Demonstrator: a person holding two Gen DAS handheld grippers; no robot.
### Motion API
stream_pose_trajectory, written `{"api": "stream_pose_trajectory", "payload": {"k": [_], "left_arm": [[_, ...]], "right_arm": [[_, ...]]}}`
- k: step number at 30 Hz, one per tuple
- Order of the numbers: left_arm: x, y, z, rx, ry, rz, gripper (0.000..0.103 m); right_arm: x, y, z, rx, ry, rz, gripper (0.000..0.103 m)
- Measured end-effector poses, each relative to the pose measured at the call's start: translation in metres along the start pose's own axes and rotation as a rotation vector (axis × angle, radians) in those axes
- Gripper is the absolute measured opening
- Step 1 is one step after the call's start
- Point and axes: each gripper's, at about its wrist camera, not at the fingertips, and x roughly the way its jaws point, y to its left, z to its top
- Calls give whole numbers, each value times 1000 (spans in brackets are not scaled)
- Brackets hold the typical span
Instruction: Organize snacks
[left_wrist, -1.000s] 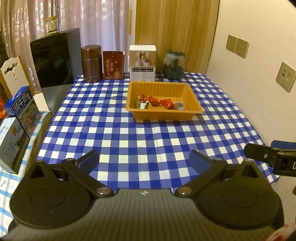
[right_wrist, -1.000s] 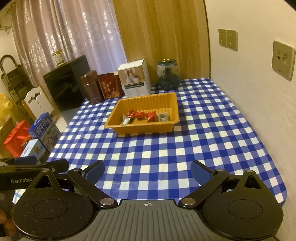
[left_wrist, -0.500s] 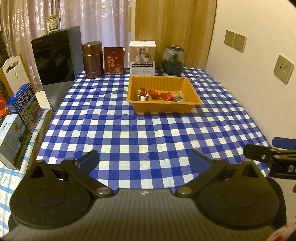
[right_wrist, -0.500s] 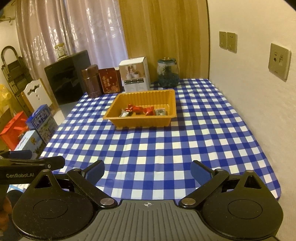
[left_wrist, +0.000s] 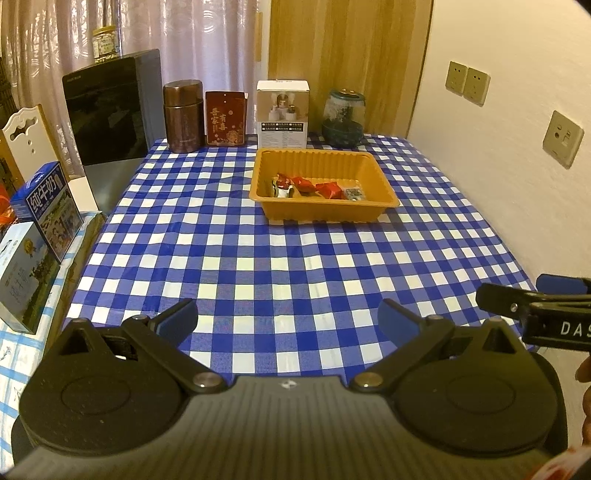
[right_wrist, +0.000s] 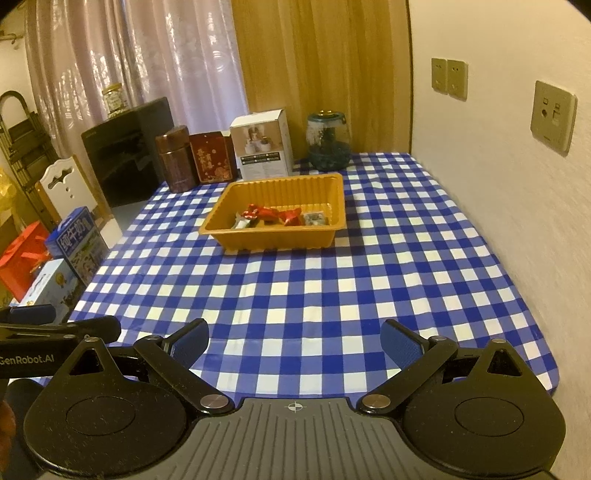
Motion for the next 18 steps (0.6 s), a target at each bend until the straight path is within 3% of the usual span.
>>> {"api": "stream_pose_trajectory", "payload": {"k": [18], "left_arm": [[2,1,1,-1,4,0,103]], "right_arm": [[1,0,-1,0,1,0,99]]}}
